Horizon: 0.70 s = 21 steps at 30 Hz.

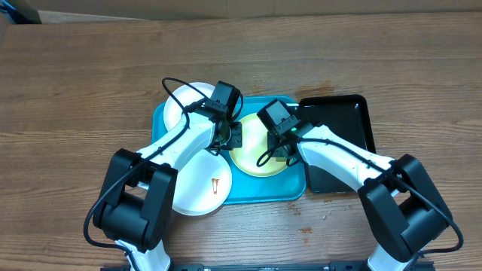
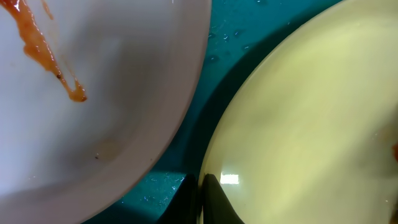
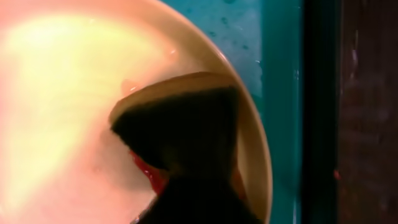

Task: Clean dirty plates on tray and stack at the side
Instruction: 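Scrub the yellow plate with the sponge while the left gripper holds it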

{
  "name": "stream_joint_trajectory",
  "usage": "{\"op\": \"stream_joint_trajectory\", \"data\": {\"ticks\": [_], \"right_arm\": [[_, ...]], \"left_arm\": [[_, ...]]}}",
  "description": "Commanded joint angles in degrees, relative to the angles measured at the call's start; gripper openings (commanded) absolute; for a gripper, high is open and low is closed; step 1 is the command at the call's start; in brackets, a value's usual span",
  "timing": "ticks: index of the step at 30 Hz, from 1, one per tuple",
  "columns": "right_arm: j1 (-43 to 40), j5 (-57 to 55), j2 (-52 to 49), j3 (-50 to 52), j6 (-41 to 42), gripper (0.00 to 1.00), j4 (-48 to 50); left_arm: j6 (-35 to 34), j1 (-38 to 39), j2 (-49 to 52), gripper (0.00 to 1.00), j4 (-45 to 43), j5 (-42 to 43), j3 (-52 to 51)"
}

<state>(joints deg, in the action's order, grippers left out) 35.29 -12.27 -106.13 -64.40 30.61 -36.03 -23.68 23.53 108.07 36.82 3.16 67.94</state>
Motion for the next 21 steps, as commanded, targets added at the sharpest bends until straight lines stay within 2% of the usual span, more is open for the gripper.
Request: {"op": "stream_joint_trajectory", "data": {"ticks": [1,2,3,4,5,14,21], "right_arm": [[-0.15,0.98,-0.52,2.43,0.94,0.26,0.72],[-0.15,0.98,-0.52,2.51,0.94,0.25,0.83],[-0.15,0.98,-0.52,2.54,0.94,0.19,0.83],[-0.15,0.98,-0.52,2.54,0.96,0.07,0.83],[-0.15,1.01,-0.52,2.54,0.96,0.04,0.83],[-0.15,2.64,-0.52,4.5,5.68,0.04,2.38],[-0.15,11.06,-0.52,6.84,5.7,0.04,7.98]], "left_arm": [[-0.74,0.07,0.57,0.04,0.59,-2.1,-0.13],[-0.74,0.07,0.57,0.04,0.59,-2.1,-0.13],[-0.74,0.07,0.57,0.04,0.59,-2.1,-0.13],[-0.76,0.07,0.57,0.04,0.59,-2.1,-0.13],[-0.76,0.07,0.57,0.04,0.57,-2.1,-0.13],[-0.76,0.07,0.57,0.04,0.57,-2.1,-0.13],[-0.76,0.09,0.57,0.04,0.57,-2.1,-0.13]]}}
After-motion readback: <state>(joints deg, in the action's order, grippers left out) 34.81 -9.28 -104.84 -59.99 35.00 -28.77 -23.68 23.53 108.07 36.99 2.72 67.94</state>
